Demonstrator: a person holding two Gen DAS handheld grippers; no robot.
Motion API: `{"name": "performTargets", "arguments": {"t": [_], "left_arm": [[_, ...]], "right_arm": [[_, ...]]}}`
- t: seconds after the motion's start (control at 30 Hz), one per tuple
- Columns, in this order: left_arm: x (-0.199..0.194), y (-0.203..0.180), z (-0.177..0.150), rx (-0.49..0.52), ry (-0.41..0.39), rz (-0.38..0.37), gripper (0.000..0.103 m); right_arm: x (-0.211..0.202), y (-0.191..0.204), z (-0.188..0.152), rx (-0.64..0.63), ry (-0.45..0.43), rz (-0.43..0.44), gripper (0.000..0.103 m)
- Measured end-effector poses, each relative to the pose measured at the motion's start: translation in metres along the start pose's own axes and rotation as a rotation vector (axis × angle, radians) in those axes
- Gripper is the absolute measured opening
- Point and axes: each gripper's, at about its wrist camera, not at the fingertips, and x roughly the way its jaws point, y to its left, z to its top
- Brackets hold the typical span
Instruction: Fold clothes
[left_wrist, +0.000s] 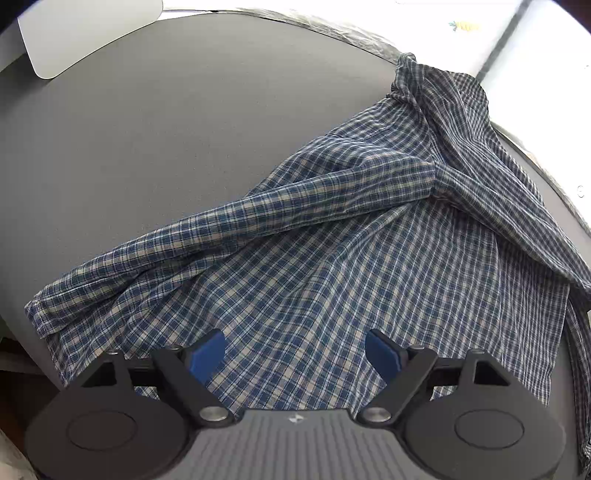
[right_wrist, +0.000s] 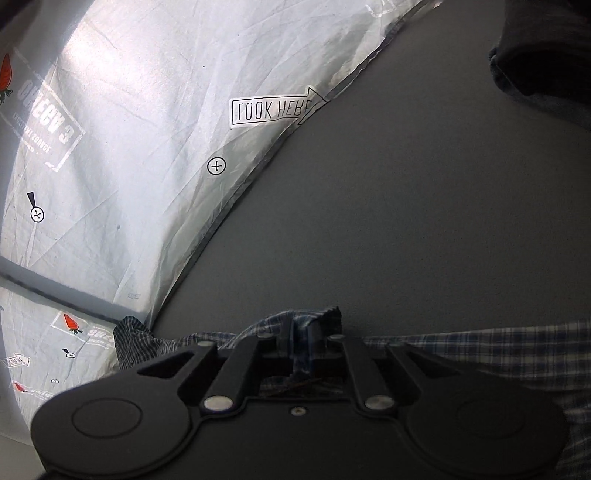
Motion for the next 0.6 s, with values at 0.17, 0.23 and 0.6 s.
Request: {"name": "performTargets", "arguments": {"t": [0.17,0.23,0.6], "left_arm": [[0.001,0.008,0.002,-0.023,-0.011,-0.022,0.084],[0.001,0.010,0.001,-0.026,-0.010,-0.042,0.084],[-0.011,0.050,0.000,-0.001,-0.031,-0.106,0.084]], "right_arm": [[-0.021,0.001,-0.011,0.015,-0.015,0.005,0.036],[-0.033,0.002,-0.017,0.021,-0.028,0.017,0.036],[-0.074,0.017,-0.105,0.049,-0.017,0.143,0.031]]}}
